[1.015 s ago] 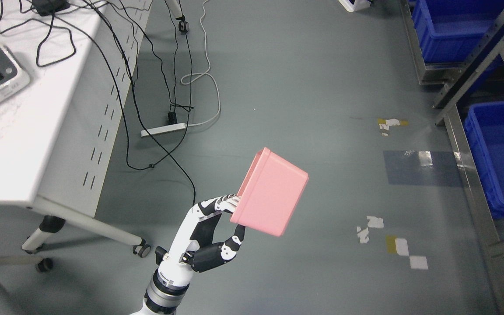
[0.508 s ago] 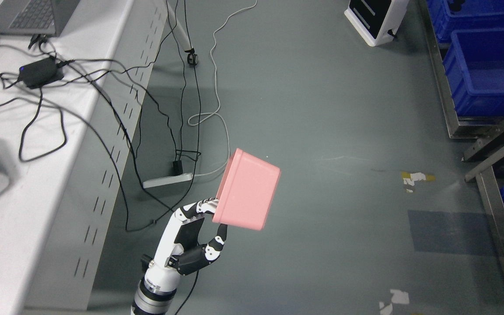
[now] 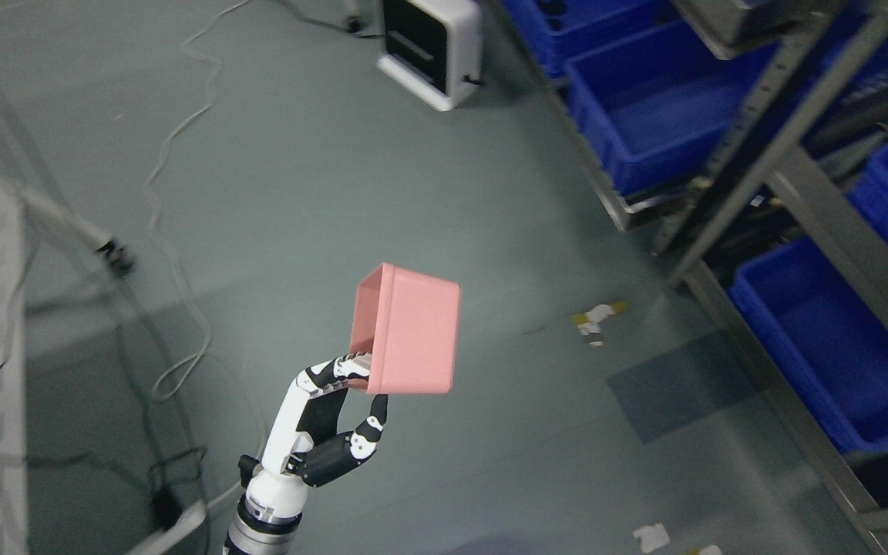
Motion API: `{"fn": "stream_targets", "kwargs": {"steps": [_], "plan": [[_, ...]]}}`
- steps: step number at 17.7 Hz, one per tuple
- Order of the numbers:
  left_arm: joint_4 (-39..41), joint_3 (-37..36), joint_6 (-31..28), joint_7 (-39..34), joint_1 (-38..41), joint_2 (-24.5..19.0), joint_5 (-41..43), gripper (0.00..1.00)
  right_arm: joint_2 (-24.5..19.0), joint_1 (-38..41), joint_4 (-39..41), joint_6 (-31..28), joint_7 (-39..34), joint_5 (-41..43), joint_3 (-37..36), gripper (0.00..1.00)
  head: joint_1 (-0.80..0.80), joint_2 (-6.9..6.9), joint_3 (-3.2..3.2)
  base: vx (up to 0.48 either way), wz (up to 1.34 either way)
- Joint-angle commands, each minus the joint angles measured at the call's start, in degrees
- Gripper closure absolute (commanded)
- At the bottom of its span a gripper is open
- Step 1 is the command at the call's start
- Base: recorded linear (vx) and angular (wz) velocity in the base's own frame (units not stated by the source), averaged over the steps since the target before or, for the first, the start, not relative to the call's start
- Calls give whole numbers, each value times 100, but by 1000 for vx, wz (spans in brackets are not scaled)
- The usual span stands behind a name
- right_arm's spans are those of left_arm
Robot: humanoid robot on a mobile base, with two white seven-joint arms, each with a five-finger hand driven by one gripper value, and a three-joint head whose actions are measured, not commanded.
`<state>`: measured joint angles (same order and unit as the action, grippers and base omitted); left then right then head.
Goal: Place storage box into left shelf container
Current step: 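Hold the pink box in the left hand while turning toward the shelves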
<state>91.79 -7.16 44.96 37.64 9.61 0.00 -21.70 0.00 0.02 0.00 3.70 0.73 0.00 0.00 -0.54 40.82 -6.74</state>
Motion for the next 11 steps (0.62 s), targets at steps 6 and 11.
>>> {"fn": "stream_targets", "kwargs": {"steps": [6,11], "plan": [[-363,57,4,15,23,-176,-98,94,100,-46,100,-1,-3,9,-17,0,0,0,0,368,-1522],[-564,-14,4,7,6,-149,-98,94,100,-46,100,-1,-3,9,-17,0,0,0,0,276,-1099]]}}
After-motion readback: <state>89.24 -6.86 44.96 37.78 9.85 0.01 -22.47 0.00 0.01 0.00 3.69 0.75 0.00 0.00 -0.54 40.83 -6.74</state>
